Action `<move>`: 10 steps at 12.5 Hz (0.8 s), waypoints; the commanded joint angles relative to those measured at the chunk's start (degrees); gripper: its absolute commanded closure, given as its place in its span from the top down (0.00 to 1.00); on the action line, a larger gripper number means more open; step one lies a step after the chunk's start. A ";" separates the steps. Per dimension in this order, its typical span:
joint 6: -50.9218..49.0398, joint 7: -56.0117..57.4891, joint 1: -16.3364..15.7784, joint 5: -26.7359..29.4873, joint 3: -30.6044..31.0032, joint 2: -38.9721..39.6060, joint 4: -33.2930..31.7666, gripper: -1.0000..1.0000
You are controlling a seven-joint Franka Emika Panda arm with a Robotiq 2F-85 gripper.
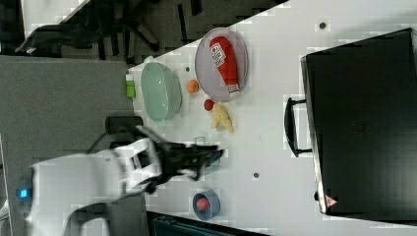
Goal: Flap open oven.
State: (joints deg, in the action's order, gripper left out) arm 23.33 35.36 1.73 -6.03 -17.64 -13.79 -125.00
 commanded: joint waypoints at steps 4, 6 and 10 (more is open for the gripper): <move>14.38 27.30 1.15 -1.30 -5.95 7.16 -1.80 0.18; 19.30 27.49 1.26 -2.61 -7.04 10.27 -2.94 0.18; 27.39 27.49 1.49 -3.63 -8.05 15.25 -6.30 0.18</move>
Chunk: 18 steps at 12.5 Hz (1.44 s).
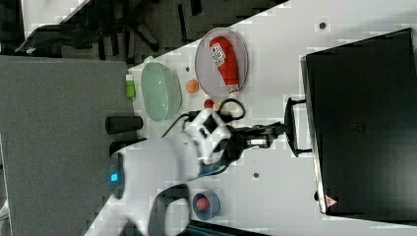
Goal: Flap open oven.
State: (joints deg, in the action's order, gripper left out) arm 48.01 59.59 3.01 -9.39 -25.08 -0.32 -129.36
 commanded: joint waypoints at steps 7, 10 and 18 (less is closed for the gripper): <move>8.87 2.75 -0.14 -0.30 -0.07 5.73 -4.05 0.18; 8.84 1.11 -1.15 -2.32 0.68 5.72 -4.71 0.18; 6.70 -21.25 -4.27 -19.40 6.79 6.72 -6.89 0.18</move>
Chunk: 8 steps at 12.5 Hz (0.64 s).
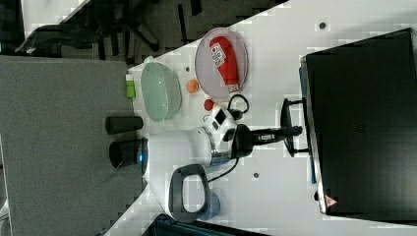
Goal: Flap open oven.
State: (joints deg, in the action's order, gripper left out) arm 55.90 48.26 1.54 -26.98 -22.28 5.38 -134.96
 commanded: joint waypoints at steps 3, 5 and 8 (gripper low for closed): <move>-1.90 -17.55 -3.32 -8.31 6.99 3.86 -1.26 0.18; -2.01 -25.35 -3.93 -11.67 9.13 6.74 -1.07 0.18; -3.39 -36.50 -5.71 -20.04 11.28 12.04 0.56 0.18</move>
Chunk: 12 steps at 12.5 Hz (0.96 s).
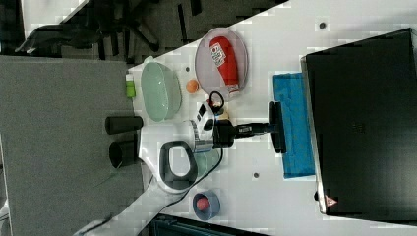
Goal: Flap open oven.
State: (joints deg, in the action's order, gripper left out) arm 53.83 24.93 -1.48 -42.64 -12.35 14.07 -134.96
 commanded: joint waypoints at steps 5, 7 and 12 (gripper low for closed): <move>-4.03 -26.78 -6.19 -9.62 2.86 11.90 4.54 0.18; -3.86 -26.96 -6.79 -9.59 2.95 12.70 5.30 0.18; -3.76 -29.39 -6.13 8.24 2.58 3.65 7.87 0.18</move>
State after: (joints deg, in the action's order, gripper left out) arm 49.74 -0.37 -7.95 -34.27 -9.39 23.08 -130.15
